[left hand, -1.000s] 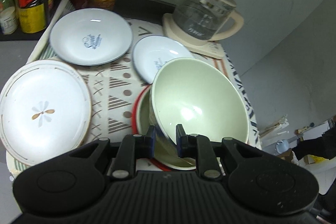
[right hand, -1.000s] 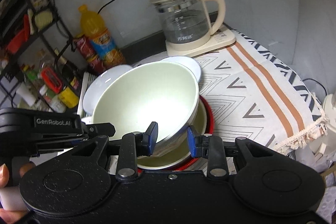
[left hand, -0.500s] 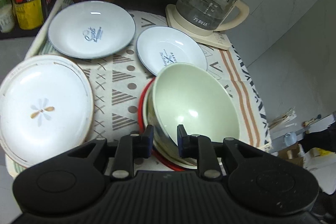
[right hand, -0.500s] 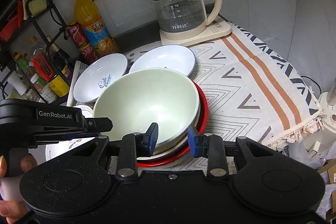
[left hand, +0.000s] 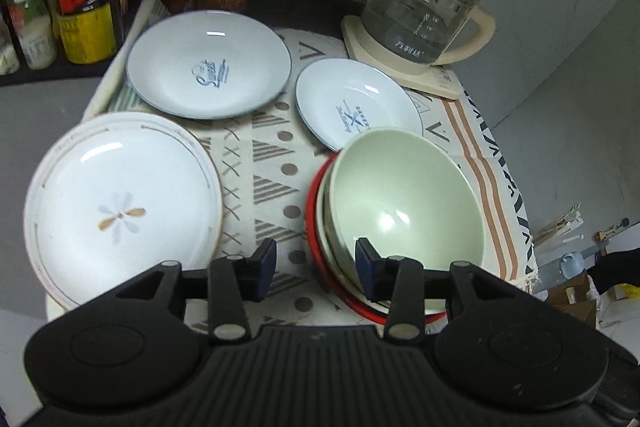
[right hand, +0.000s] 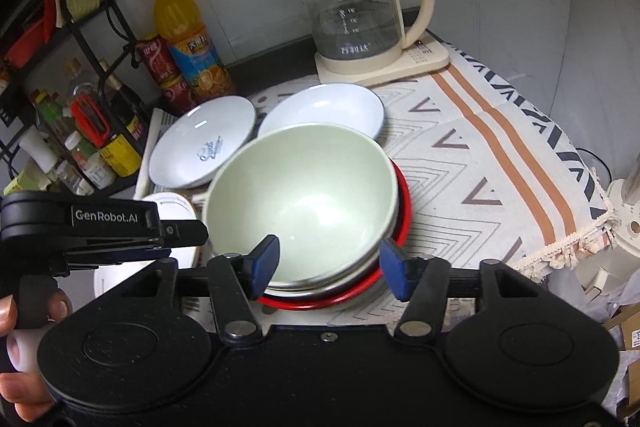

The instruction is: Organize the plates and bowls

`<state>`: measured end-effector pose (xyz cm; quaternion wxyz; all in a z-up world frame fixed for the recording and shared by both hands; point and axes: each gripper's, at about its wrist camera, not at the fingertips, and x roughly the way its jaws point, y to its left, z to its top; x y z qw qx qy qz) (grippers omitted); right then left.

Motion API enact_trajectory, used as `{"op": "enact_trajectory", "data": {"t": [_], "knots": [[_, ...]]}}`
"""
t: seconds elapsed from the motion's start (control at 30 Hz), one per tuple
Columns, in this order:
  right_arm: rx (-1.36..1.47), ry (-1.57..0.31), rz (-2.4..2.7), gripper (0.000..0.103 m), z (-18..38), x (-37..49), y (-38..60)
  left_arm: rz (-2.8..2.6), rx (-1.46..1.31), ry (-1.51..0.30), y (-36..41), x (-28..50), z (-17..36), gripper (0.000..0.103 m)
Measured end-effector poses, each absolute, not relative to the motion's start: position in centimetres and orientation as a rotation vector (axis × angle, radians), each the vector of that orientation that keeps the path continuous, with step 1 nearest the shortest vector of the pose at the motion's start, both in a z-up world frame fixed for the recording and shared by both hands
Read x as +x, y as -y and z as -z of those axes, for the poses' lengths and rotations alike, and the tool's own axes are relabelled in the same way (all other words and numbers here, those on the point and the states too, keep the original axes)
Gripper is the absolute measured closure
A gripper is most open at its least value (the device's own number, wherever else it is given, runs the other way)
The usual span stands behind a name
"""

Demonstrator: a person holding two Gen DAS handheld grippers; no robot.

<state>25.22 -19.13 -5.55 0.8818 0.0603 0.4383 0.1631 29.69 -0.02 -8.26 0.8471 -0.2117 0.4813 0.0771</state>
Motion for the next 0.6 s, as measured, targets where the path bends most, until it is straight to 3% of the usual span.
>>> {"op": "enact_trajectory", "data": {"t": [0.13,0.23,0.37,0.5,0.6], "knots": [[0.122,-0.898,-0.356,0.037,4.7,25.0,18.2,-0.18,-0.46,-0.998,-1.2,28.9,7.4,0.062],[0.111,-0.888,-0.374,0.025,4.2,24.8,17.4,-0.208,-0.451,-0.986,-2.0,28.6,6.8,0.051],[0.097,-0.884,-0.395,0.02,3.6,25.0,16.2,-0.246,-0.464,-0.963,-3.6,28.0,6.1,0.032],[0.088,-0.889,-0.417,0.013,3.6,25.6,14.7,-0.29,-0.469,-0.95,-5.4,27.3,6.0,0.022],[0.088,-0.895,-0.441,0.01,3.5,25.9,13.4,-0.328,-0.489,-0.954,-7.1,26.9,6.2,0.021]]}}
